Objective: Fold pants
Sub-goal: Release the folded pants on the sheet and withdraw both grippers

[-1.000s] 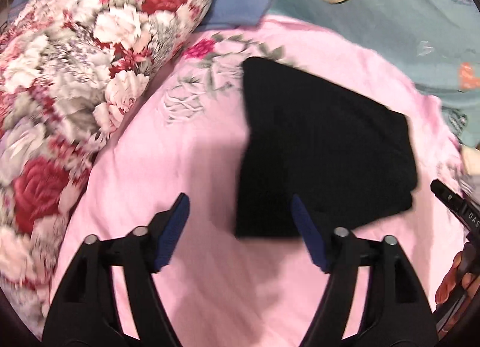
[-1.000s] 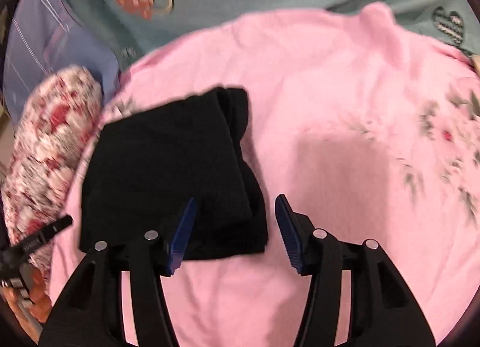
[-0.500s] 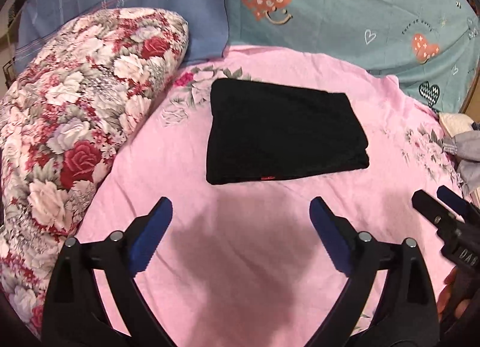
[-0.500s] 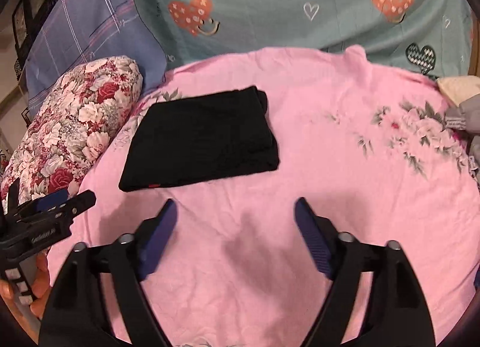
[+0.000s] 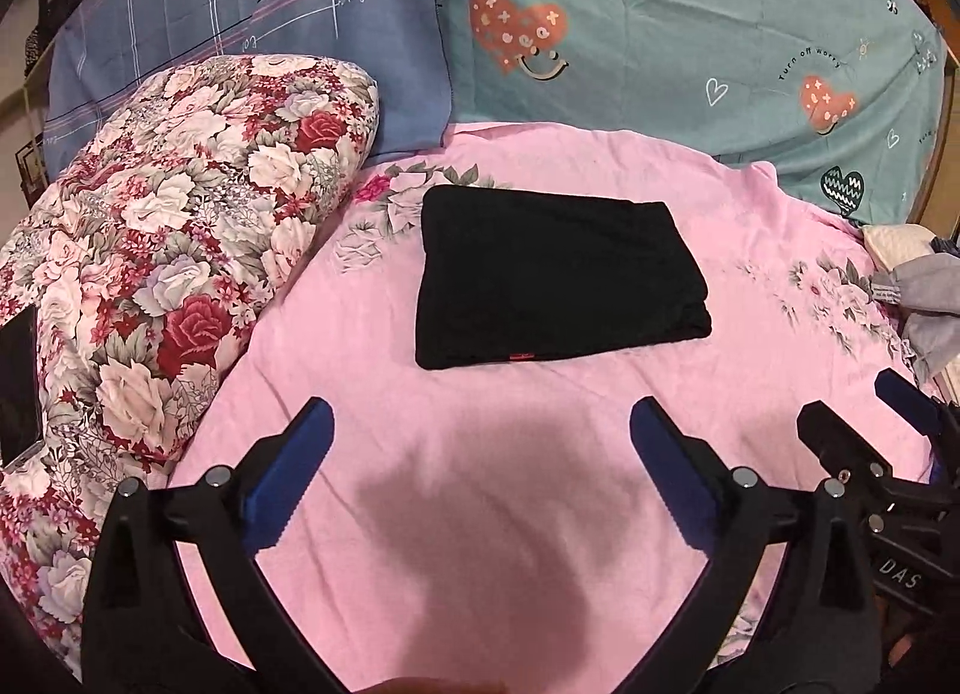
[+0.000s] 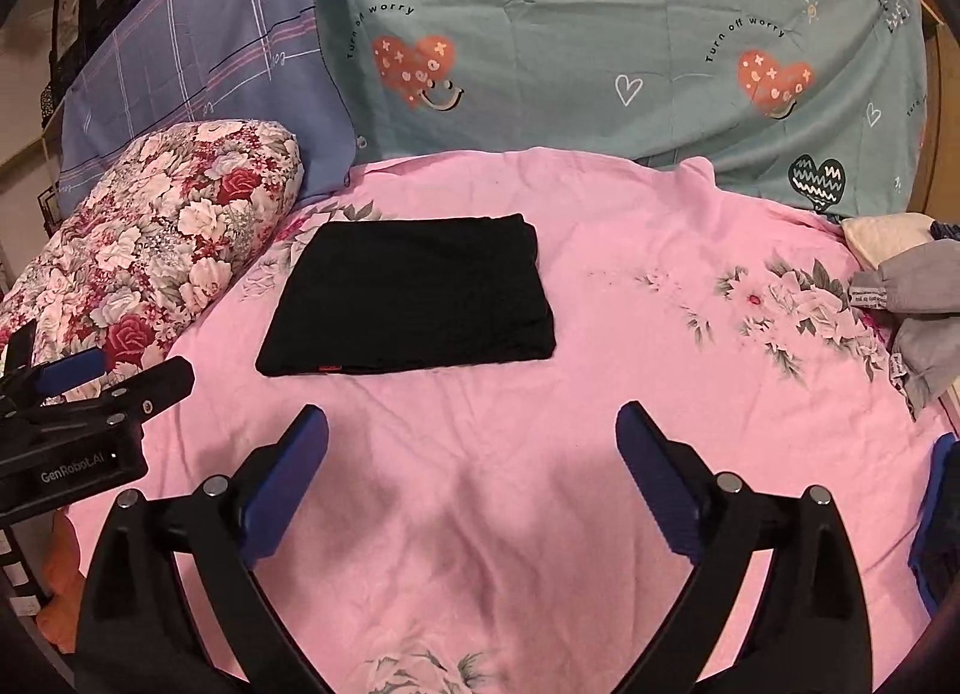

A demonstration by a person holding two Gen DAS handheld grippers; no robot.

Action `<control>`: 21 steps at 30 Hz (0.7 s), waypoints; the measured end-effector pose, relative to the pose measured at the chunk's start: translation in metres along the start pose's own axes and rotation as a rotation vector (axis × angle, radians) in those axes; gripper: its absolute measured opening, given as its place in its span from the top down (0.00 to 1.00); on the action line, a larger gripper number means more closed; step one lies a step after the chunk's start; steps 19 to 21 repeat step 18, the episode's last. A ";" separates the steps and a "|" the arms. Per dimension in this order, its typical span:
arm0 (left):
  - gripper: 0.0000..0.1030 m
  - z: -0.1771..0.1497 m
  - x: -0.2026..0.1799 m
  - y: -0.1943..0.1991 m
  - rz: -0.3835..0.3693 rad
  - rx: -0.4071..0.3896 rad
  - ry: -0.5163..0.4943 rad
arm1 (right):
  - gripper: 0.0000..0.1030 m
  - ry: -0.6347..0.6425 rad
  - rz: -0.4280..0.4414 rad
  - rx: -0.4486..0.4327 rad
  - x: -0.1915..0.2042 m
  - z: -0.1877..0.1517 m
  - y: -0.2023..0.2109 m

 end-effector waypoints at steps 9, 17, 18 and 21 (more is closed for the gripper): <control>0.02 -0.002 -0.003 0.015 -0.014 -0.048 -0.007 | 0.06 -0.005 0.017 0.031 0.000 -0.010 0.000; 0.02 -0.005 -0.008 0.017 -0.009 -0.048 -0.029 | 0.06 -0.045 0.020 0.034 -0.007 -0.014 0.001; 0.02 -0.005 -0.008 0.017 -0.009 -0.046 -0.031 | 0.06 -0.045 0.020 0.038 -0.007 -0.015 0.000; 0.02 -0.005 -0.008 0.017 -0.009 -0.046 -0.031 | 0.06 -0.045 0.020 0.038 -0.007 -0.015 0.000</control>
Point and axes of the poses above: each gripper's, at about its wrist camera, not at the fingertips, and y roughly against the way its jaws point, x to its left, z to its top, the point moved 5 cm from there along -y, roughly the way its jaws point, and after that the axes turned 6 degrees about -z, right-handed, at the moved point
